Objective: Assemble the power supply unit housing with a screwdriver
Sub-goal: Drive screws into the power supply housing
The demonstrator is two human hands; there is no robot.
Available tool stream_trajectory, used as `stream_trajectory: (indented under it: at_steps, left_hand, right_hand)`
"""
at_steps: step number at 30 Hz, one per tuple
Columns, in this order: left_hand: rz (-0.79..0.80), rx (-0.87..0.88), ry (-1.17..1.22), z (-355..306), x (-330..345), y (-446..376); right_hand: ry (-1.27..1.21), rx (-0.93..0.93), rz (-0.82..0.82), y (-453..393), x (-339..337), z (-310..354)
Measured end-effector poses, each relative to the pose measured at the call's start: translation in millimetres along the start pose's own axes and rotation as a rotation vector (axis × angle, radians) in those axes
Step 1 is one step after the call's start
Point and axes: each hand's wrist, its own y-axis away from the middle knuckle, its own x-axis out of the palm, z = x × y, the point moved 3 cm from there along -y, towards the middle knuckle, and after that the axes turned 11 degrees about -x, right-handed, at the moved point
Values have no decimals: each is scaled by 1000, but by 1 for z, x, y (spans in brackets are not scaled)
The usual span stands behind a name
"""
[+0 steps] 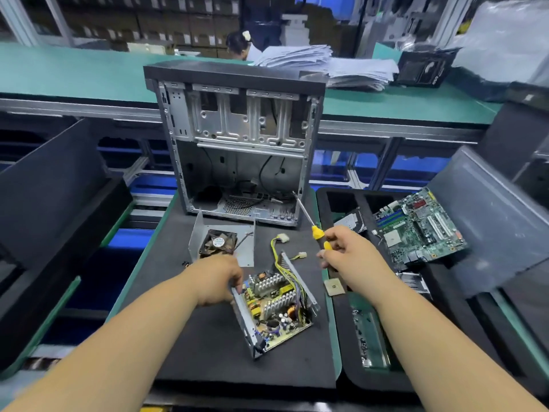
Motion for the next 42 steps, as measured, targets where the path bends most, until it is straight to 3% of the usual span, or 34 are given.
stream_trajectory:
  at_steps: [6, 20, 28, 31, 33, 37, 42]
  left_hand:
    - [-57, -72, 132, -22, 6, 28]
    - [-200, -225, 674, -70, 1, 34]
    - [-15, -175, 924, -49, 1, -6]
    - [-1, -242, 1019, -29, 2, -28]
    - [-6, -214, 887, -16, 3, -41]
    - [-162, 45, 13, -6, 0, -68]
    - [-124, 222, -349, -10, 8, -99]
  right_hand:
    - [-94, 20, -9, 19, -10, -10]
    - [-12, 93, 155, 43, 10, -18]
    - [-17, 113, 93, 30, 8, -14]
    - [-16, 184, 97, 27, 6, -16]
    - [-17, 216, 89, 27, 5, -16]
    - [-61, 248, 60, 29, 6, -14]
    - [-119, 280, 33, 29, 7, -13]
